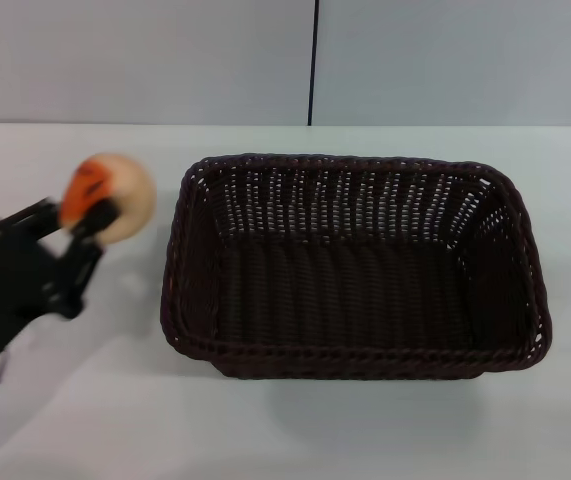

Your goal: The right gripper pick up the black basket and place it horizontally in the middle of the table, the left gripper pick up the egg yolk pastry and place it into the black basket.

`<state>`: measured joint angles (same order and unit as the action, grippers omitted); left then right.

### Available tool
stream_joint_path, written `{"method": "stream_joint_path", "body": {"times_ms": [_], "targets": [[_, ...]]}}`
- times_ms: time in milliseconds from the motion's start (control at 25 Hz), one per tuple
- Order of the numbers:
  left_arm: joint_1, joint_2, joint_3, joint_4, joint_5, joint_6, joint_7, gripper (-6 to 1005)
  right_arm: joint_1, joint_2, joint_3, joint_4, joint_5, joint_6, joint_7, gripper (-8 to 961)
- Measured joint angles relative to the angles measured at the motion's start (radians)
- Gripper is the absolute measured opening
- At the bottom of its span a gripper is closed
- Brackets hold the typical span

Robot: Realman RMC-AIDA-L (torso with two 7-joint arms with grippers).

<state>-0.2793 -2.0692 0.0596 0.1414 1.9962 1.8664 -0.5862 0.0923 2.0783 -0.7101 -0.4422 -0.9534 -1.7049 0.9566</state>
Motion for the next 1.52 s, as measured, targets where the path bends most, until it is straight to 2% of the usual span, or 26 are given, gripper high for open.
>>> {"method": "stream_joint_path", "body": {"times_ms": [120,240,360,520,640,760,1040,1200,1520], "targets": [[-0.06,-0.001,0.02,-0.072,0.01,-0.026,0.006,175,-0.001,-0.001,0.025,0.033,-0.003,-0.019,-0.015,733],[-0.12,-0.001,0.078,-0.122,0.018,-0.077,0.016,187,-0.003,-0.001,0.033,0.051,-0.005,-0.029,-0.03,733],[-0.177,-0.002,0.124,-0.194,0.019,-0.181,0.05,212,-0.009,-0.001,0.033,0.053,-0.005,-0.035,-0.032,733],[-0.184,-0.002,0.122,-0.208,0.019,-0.218,0.069,408,-0.011,-0.001,0.039,0.054,0.0,-0.036,-0.032,733],[-0.168,0.0,0.101,-0.2,0.013,-0.221,0.072,536,-0.011,-0.001,0.07,0.069,0.001,-0.036,-0.038,733],[-0.13,0.004,0.036,-0.181,0.011,-0.22,0.075,655,-0.001,-0.001,0.122,0.121,0.001,-0.043,-0.081,733],[-0.013,0.001,-0.204,-0.184,0.008,-0.23,0.198,846,0.046,-0.001,0.224,0.261,0.001,-0.047,-0.204,733],[0.022,0.0,-0.254,-0.208,0.008,-0.231,0.237,846,0.071,0.0,0.249,0.315,0.001,-0.048,-0.286,733],[0.062,-0.003,-0.27,-0.259,0.007,-0.275,0.262,846,0.099,0.001,0.241,0.341,-0.005,-0.048,-0.327,733]]}}
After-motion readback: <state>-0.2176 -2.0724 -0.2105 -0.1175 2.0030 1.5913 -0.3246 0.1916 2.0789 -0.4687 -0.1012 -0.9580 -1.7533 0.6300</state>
